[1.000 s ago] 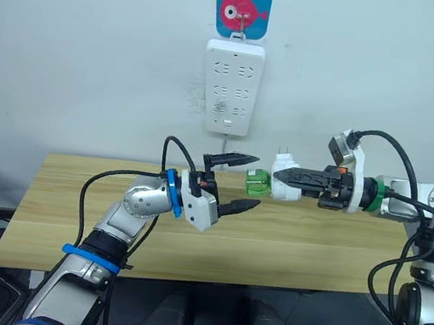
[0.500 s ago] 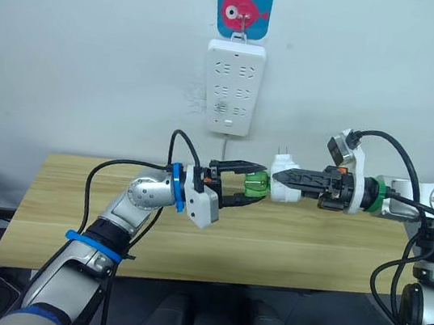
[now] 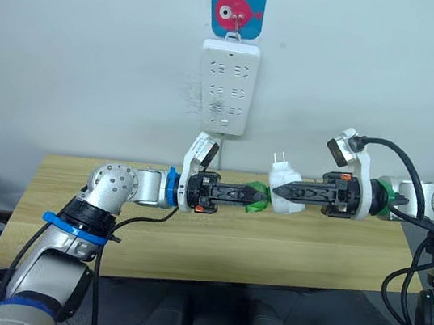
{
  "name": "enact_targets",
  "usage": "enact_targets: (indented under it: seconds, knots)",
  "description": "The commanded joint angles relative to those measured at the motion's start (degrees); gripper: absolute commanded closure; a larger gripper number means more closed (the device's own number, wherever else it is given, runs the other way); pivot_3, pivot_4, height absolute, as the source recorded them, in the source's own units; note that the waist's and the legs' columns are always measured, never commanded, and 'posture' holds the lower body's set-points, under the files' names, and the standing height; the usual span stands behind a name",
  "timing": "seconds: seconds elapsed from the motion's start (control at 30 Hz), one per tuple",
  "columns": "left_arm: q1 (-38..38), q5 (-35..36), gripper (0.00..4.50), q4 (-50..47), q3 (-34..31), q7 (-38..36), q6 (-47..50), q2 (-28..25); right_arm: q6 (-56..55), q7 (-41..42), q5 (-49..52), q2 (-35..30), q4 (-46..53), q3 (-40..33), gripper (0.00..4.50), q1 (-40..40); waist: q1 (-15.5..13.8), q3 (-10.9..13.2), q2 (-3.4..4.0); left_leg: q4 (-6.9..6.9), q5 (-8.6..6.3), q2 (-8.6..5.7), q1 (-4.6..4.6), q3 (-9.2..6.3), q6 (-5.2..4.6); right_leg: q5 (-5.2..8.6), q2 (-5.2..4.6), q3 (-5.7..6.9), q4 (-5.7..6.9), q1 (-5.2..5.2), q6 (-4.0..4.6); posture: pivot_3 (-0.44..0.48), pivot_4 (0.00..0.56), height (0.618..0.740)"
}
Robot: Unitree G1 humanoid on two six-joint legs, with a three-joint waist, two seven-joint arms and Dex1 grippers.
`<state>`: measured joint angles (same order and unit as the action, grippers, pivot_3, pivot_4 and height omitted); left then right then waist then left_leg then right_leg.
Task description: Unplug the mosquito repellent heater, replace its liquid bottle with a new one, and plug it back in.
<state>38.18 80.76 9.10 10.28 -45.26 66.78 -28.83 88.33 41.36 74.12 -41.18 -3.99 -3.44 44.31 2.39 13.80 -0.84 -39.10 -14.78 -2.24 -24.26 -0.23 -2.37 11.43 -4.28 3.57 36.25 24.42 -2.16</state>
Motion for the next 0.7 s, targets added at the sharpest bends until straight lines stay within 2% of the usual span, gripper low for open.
enact_targets:
  seconds: [0.03, 0.2, 0.27, 0.33, 0.4, 0.47, 0.5, 0.57, 0.6, 0.67, 0.7]
  knots:
    - [-0.9, -0.3, 1.54, -1.5, -5.6, 0.7, 1.1, 0.5, 2.3, -0.2, -1.0, -0.4, -1.1, -1.6, 1.5, 0.9, -0.1, 0.0, 0.0, 0.0, 0.0, 0.0, 0.01, 0.01, 0.0, -0.01, 0.0, -0.02, 0.0, 0.0, 0.01, -0.145, 0.2, 0.74]
    - [-6.6, 0.0, 0.03, -6.3, -9.8, 2.4, 4.0, -0.6, 4.1, -2.2, -1.1, 1.2, -5.5, -5.1, 1.5, 2.4, 0.0, 0.0, 0.0, 0.04, 0.0, 0.03, 0.13, 0.2, 0.01, -0.02, -0.24, -0.27, 0.04, 0.01, 0.05, -0.153, 0.2, 0.74]
    - [-10.4, -2.2, 0.03, -9.6, -10.8, 2.1, 4.0, -2.8, 4.2, -2.6, -1.5, 0.9, -6.3, -5.7, 1.5, 2.5, 0.1, 0.0, 0.0, 0.06, 0.0, 0.02, 0.2, 0.32, 0.01, -0.02, -0.28, -0.42, 0.06, 0.02, 0.05, -0.153, 0.2, 0.74]
    - [-13.5, -9.0, 0.03, -13.0, -10.0, 2.2, -0.4, -4.8, 4.2, -3.2, -2.0, 0.9, -7.9, -6.6, 1.5, 2.9, 0.1, 0.0, 0.0, 0.09, 0.0, 0.02, 0.24, 0.37, 0.01, -0.01, -0.31, -0.48, 0.06, 0.01, 0.06, -0.159, 0.2, 0.74]
    - [-16.2, -24.9, 0.03, -18.7, -4.7, -0.9, -15.0, -7.4, 4.2, -3.7, -2.3, 1.0, -9.4, -7.3, 1.5, 3.5, 0.1, 0.0, 0.0, 0.09, 0.0, 0.01, 0.28, 0.44, 0.01, 0.0, -0.32, -0.55, 0.06, 0.01, 0.07, -0.157, 0.208, 0.74]
    - [-18.6, -44.1, 0.03, -22.1, 0.9, -5.4, -38.9, -8.7, 4.2, -4.0, -2.3, 1.0, -10.2, -7.5, 1.5, 4.0, -0.3, 0.0, 0.0, 0.12, 0.0, -0.01, 0.31, 0.56, 0.02, 0.02, -0.35, -0.64, -0.01, 0.0, 0.19, -0.156, 0.211, 0.74]
    - [-19.3, -49.5, 0.03, -22.1, 1.9, -6.6, -46.8, -8.4, 4.2, -4.2, -2.4, 1.1, -10.3, -7.6, 1.5, 4.2, -0.5, 0.0, 0.01, 0.18, 0.01, 0.0, 0.31, 0.64, 0.03, -0.01, -0.37, -0.68, -0.14, -0.01, 0.39, -0.156, 0.211, 0.74]
    - [-19.7, -55.6, 0.03, -20.2, 1.9, -7.1, -57.5, -6.5, 4.2, -4.6, -2.0, 1.2, -11.0, -7.7, 1.5, 4.7, -0.6, 0.0, 0.01, 0.18, 0.01, -0.01, 0.31, 0.77, 0.04, -0.03, -0.49, -0.72, -0.26, -0.01, 0.52, -0.153, 0.214, 0.74]
    - [-19.2, -61.9, 0.03, -17.9, 2.1, -5.9, -68.0, -5.9, 4.2, -4.8, -1.5, 1.1, -11.7, -7.6, 1.5, 5.3, -0.7, 0.0, 0.0, 0.18, 0.0, -0.06, 0.29, 0.81, 0.02, -0.03, -0.62, -0.71, -0.29, 0.01, 0.53, -0.149, 0.212, 0.74]
    - [-17.2, -78.9, 0.03, -11.6, 2.0, 1.5, -93.8, -5.3, 4.2, -5.3, -0.5, 1.3, -13.1, -7.4, 1.5, 6.4, -0.7, 0.0, 0.0, 0.18, -0.01, -0.11, 0.26, 0.85, 0.0, -0.04, -0.74, -0.72, -0.37, 0.01, 0.54, -0.149, 0.212, 0.74]
    - [-16.1, -85.5, 0.03, -8.5, 2.6, 5.0, -101.0, -5.2, 4.2, -5.5, -0.2, 1.5, -13.3, -7.2, 1.5, 6.6, -0.7, 0.0, 0.0, 0.18, -0.02, -0.11, 0.26, 0.86, -0.01, -0.08, -0.76, -0.72, -0.4, 0.02, 0.57, -0.144, 0.209, 0.74]
